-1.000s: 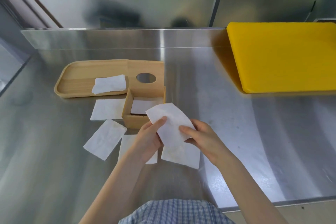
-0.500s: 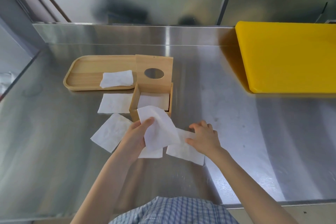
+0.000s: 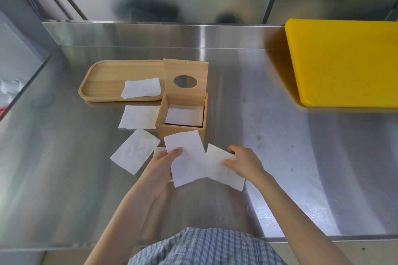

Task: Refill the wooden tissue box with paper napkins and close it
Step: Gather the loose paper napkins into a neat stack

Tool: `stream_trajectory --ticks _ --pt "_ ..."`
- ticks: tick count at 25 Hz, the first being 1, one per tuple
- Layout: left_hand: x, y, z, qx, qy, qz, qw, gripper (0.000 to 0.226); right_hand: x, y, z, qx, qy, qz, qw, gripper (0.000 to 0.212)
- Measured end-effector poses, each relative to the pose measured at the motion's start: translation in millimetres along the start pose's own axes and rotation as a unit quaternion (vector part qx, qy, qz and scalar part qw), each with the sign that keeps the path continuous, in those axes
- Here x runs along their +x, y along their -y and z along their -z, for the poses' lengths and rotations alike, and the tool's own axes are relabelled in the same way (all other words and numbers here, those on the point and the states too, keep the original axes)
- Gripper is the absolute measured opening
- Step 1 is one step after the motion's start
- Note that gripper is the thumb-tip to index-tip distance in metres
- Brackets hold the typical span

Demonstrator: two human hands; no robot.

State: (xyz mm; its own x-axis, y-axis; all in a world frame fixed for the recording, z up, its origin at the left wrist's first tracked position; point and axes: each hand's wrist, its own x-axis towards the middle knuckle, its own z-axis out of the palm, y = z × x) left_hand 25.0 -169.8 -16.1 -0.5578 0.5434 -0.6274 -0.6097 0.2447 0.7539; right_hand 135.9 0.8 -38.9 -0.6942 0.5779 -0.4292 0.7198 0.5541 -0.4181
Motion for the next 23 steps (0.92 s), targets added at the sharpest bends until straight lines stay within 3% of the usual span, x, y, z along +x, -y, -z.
stream_trajectory --ticks 2,7,8,10,11,12,14,17,23 --pt "0 5 2 -0.024 -0.009 0.004 1.000 0.031 -6 0 7 0.042 -0.005 0.009 0.999 0.013" --pt "-3 13 2 -0.058 0.000 0.002 0.998 0.026 -34 7 41 0.195 -0.033 0.037 0.979 0.015" --pt "-4 13 0 -0.058 0.008 0.006 0.998 0.028 -41 10 49 0.279 -0.027 0.045 0.959 0.011" --pt "-5 14 -5 -0.055 0.015 0.013 0.998 0.033 -55 22 63 0.466 0.038 0.082 0.880 0.011" --pt "-5 14 -8 -0.061 0.015 0.015 0.998 0.031 -57 27 65 0.528 0.079 0.091 0.841 0.016" --pt "-6 12 -12 -0.070 0.018 0.018 0.997 0.028 -56 31 60 0.544 0.114 0.090 0.826 0.018" --pt "-10 10 -16 -0.083 0.035 0.014 0.996 0.025 -52 41 43 0.467 0.132 0.079 0.871 0.015" --pt "-13 11 -15 -0.082 0.032 0.012 0.996 0.028 -45 50 22 0.334 0.083 0.043 0.938 0.018" --pt "-13 9 -18 -0.068 0.027 0.014 0.997 0.043 -43 48 13 0.299 0.040 0.009 0.954 0.026"
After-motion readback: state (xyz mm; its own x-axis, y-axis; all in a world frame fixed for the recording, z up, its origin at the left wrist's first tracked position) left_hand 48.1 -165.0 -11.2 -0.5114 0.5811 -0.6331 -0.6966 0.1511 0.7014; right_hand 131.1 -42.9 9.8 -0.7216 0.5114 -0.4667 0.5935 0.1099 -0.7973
